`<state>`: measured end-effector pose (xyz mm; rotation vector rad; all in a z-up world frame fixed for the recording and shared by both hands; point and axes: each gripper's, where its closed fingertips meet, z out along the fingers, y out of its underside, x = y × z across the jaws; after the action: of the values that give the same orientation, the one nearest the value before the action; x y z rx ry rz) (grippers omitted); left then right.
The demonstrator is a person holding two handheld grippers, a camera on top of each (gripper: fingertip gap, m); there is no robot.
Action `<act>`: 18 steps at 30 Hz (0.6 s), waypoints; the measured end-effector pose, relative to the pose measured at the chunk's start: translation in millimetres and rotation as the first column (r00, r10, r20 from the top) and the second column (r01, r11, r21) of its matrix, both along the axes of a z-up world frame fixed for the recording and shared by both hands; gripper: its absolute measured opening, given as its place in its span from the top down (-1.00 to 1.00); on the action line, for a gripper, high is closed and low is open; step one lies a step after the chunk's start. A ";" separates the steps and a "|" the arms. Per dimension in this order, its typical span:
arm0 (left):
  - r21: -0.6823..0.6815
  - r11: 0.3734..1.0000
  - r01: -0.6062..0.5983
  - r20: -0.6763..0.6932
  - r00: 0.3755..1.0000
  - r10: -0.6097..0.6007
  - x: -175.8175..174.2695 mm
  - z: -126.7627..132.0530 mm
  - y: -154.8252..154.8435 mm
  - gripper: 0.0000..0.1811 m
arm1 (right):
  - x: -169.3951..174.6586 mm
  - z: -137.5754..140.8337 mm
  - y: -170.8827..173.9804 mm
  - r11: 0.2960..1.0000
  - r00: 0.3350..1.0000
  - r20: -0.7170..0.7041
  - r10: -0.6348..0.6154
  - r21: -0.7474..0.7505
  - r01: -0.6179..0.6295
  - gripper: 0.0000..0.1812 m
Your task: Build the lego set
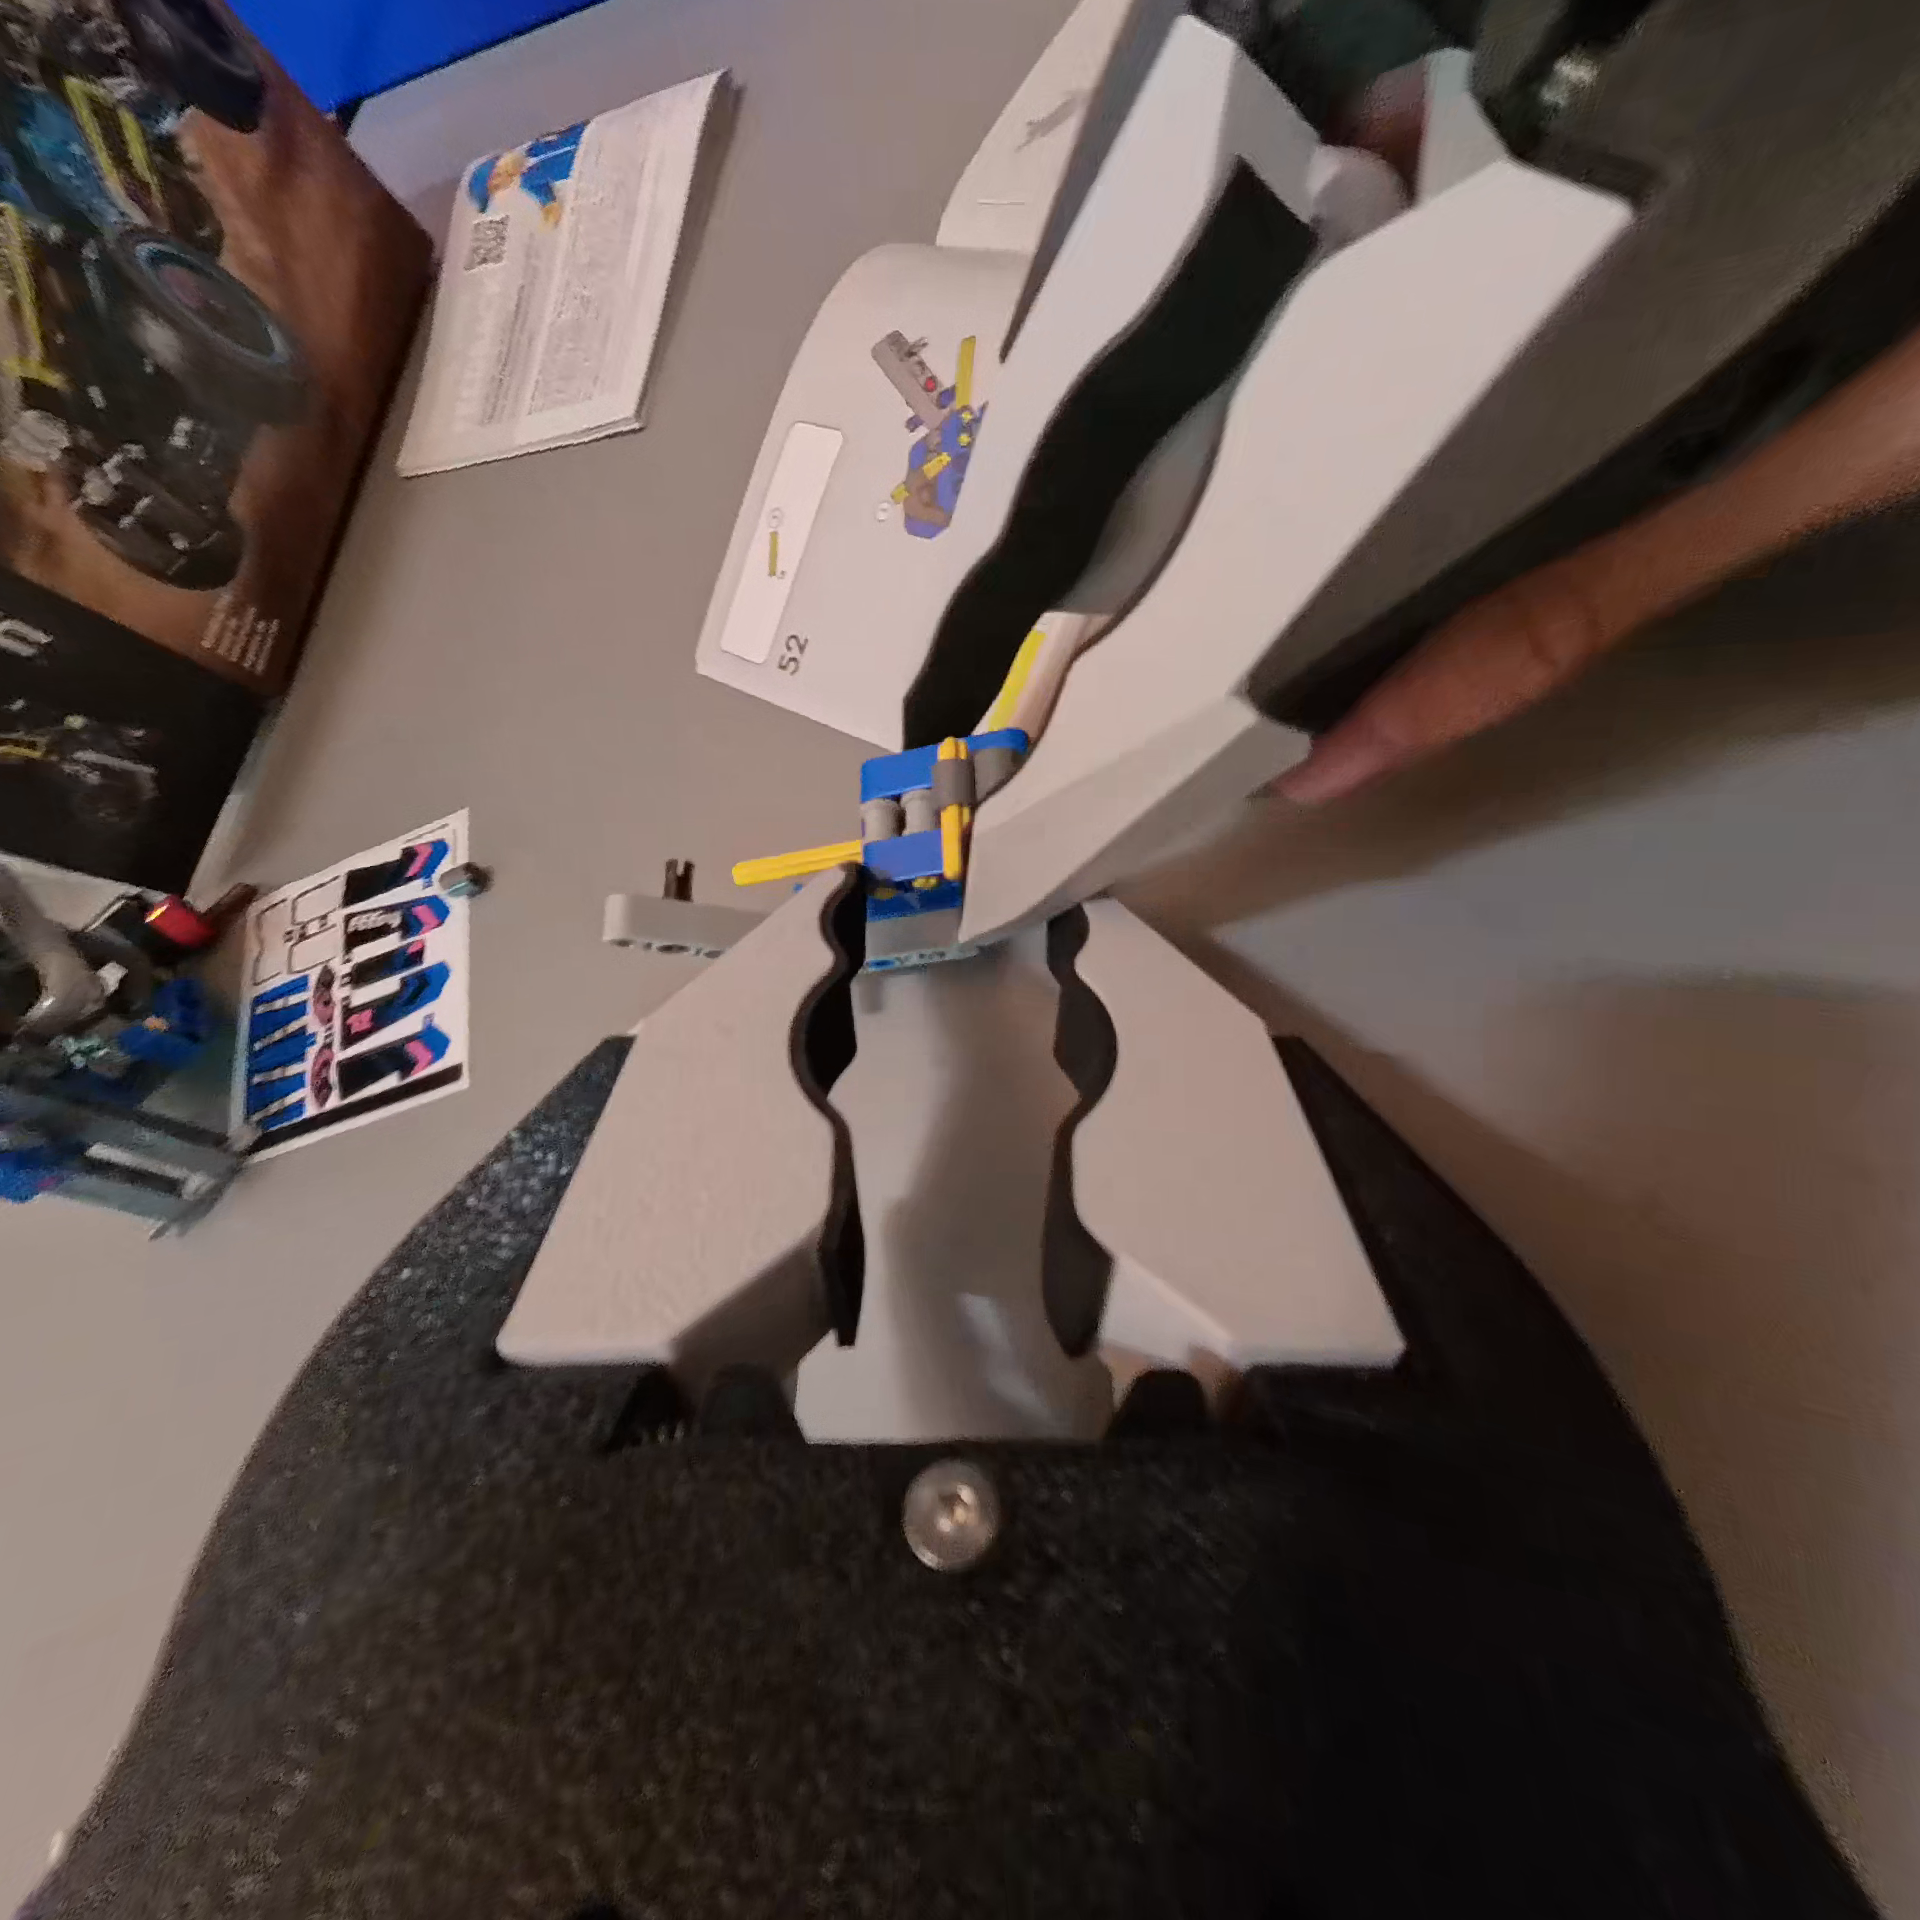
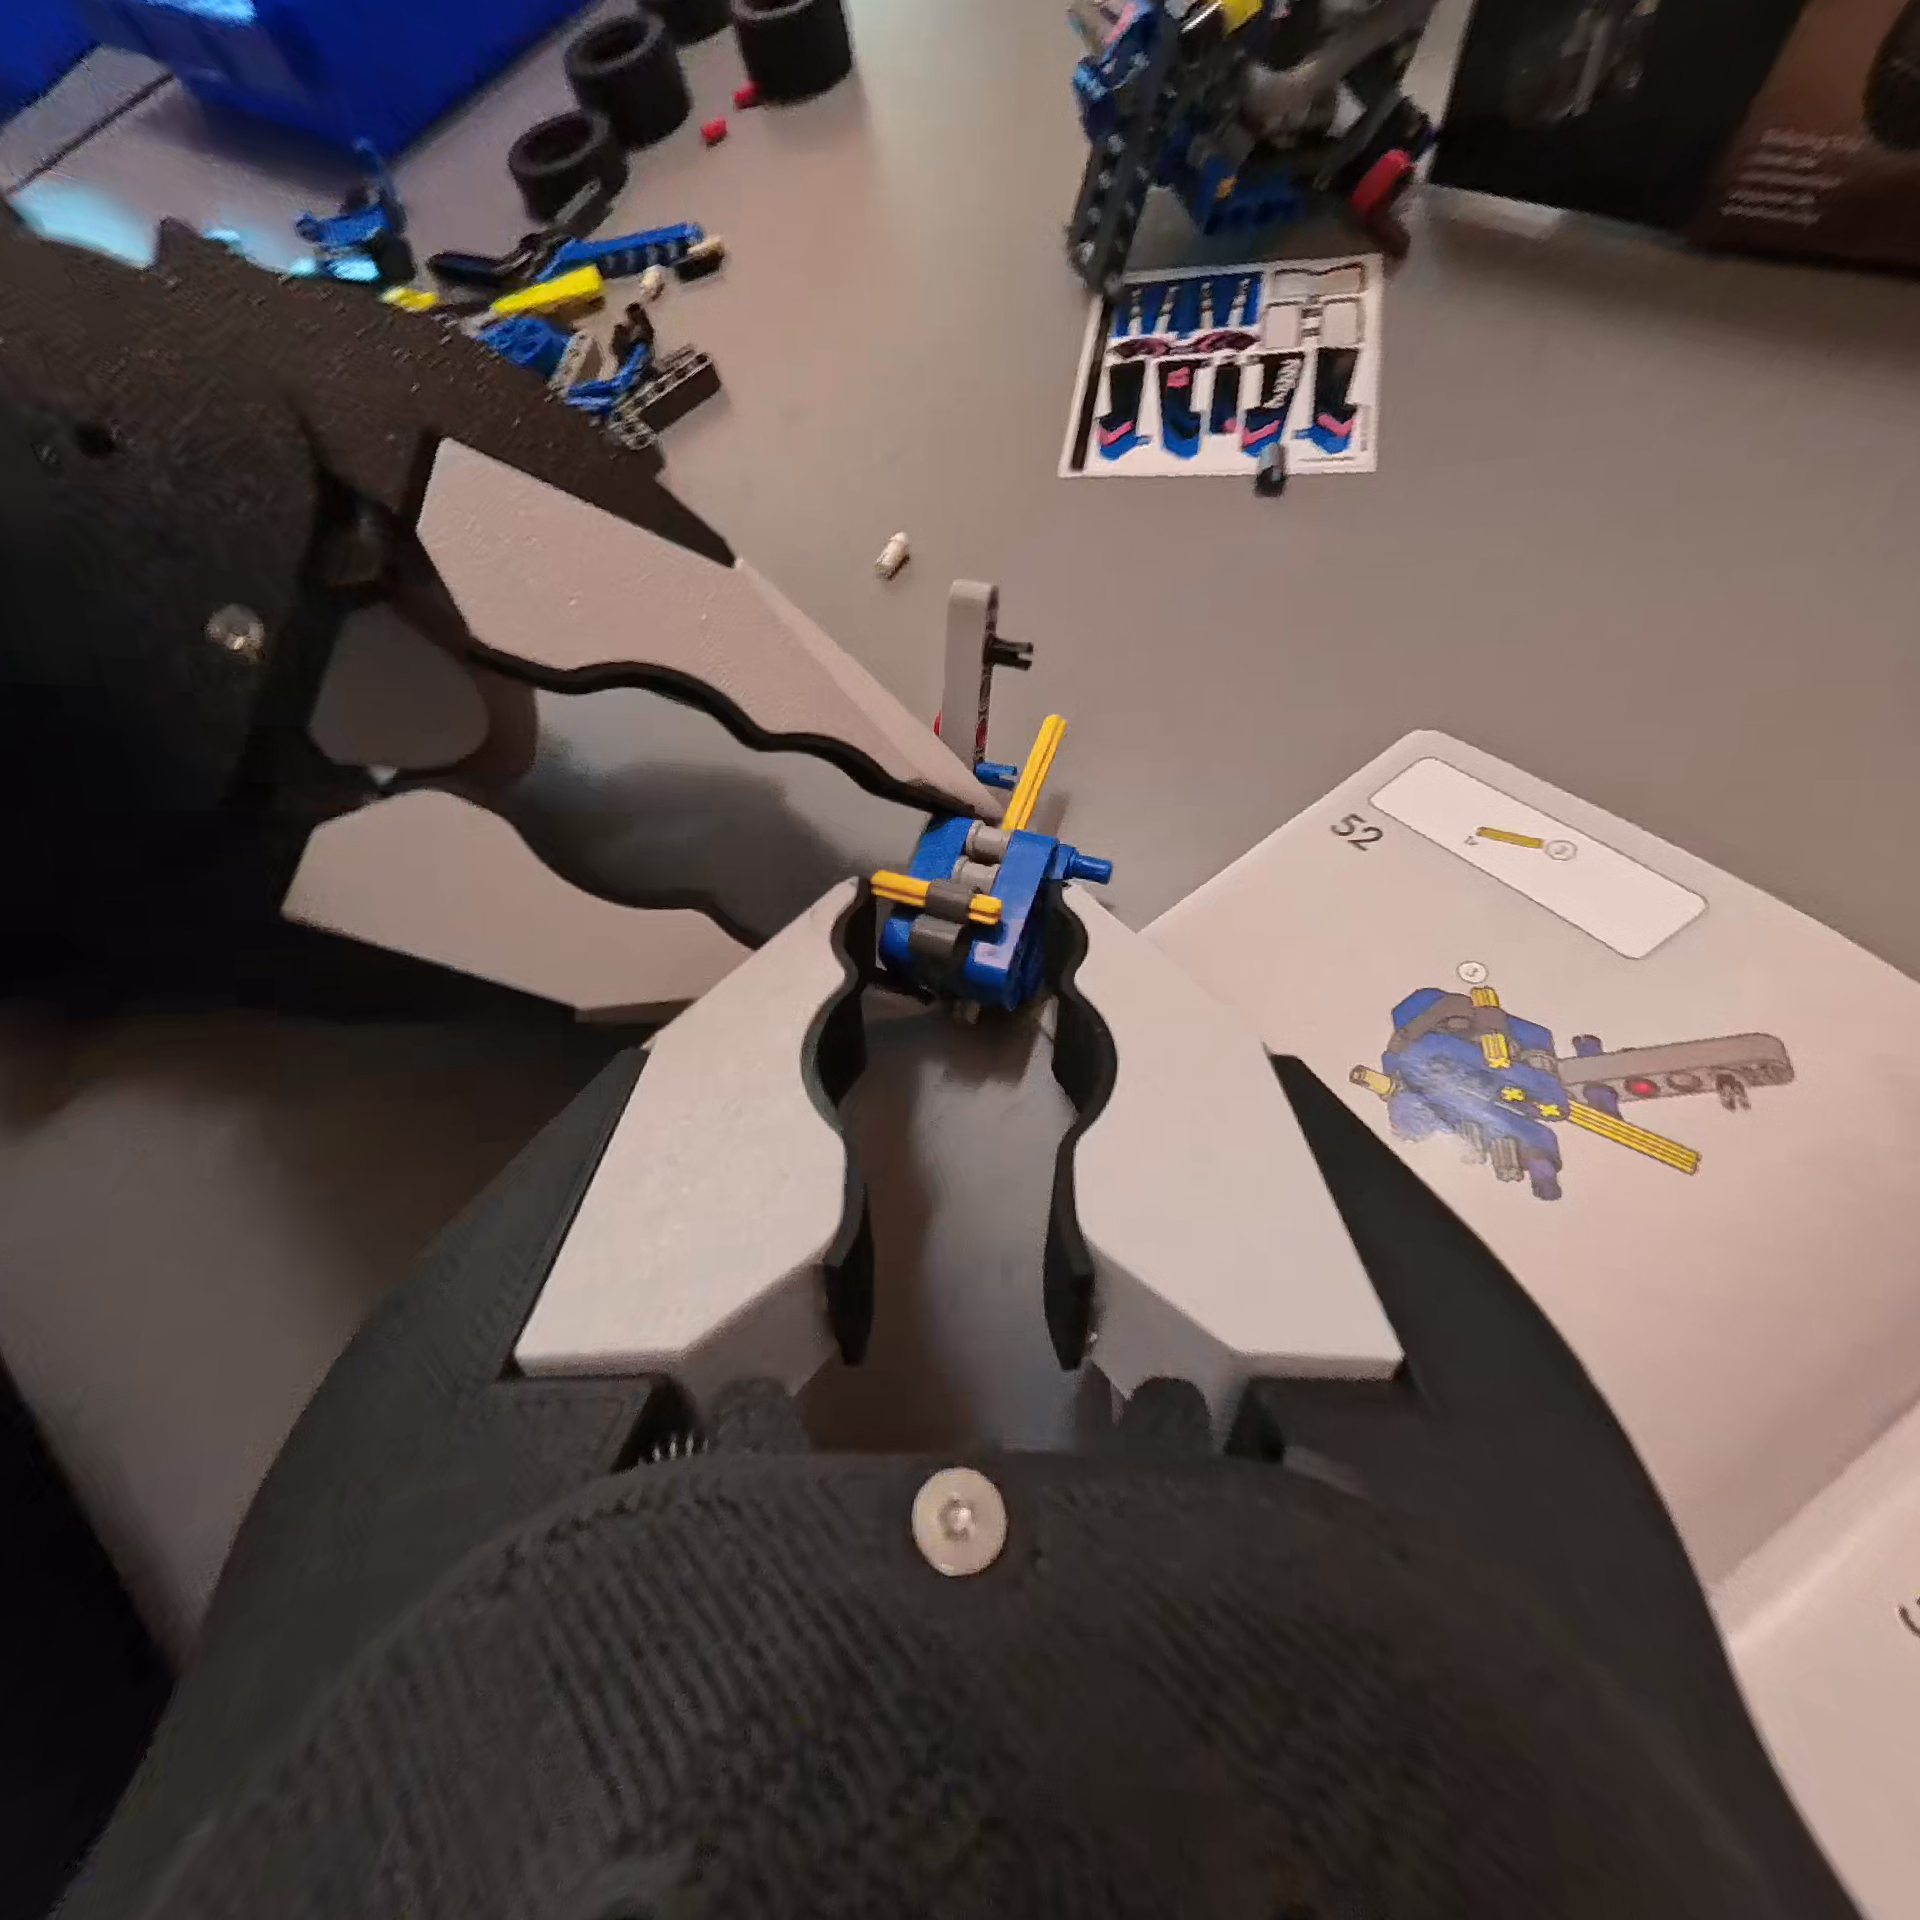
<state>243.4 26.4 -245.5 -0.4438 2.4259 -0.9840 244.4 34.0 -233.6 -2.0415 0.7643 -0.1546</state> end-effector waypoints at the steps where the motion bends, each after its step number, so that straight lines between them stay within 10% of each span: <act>1: -0.018 0.999 0.037 -0.025 0.999 -0.037 -3.9 0.3 -0.7 0.65 | -3.1 0.2 0.3 0.999 0.999 -0.024 0.040 0.009 -0.040 0.66; 10: -0.175 0.871 0.460 -0.282 0.824 -0.492 -37.6 28.2 15.3 0.59 | -45.0 -1.1 -5.3 0.907 0.896 -0.140 0.422 0.049 -0.419 0.66; 18: -0.116 0.770 0.627 -0.356 0.698 -0.622 -46.0 -2.5 -0.5 0.57 | -45.2 8.5 -15.3 0.925 0.928 -0.043 0.371 -0.068 -0.374 0.53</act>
<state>197.4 25.9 -248.0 0.2764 3.0229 -1.2349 199.2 18.8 -225.1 -2.2247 0.3786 0.0657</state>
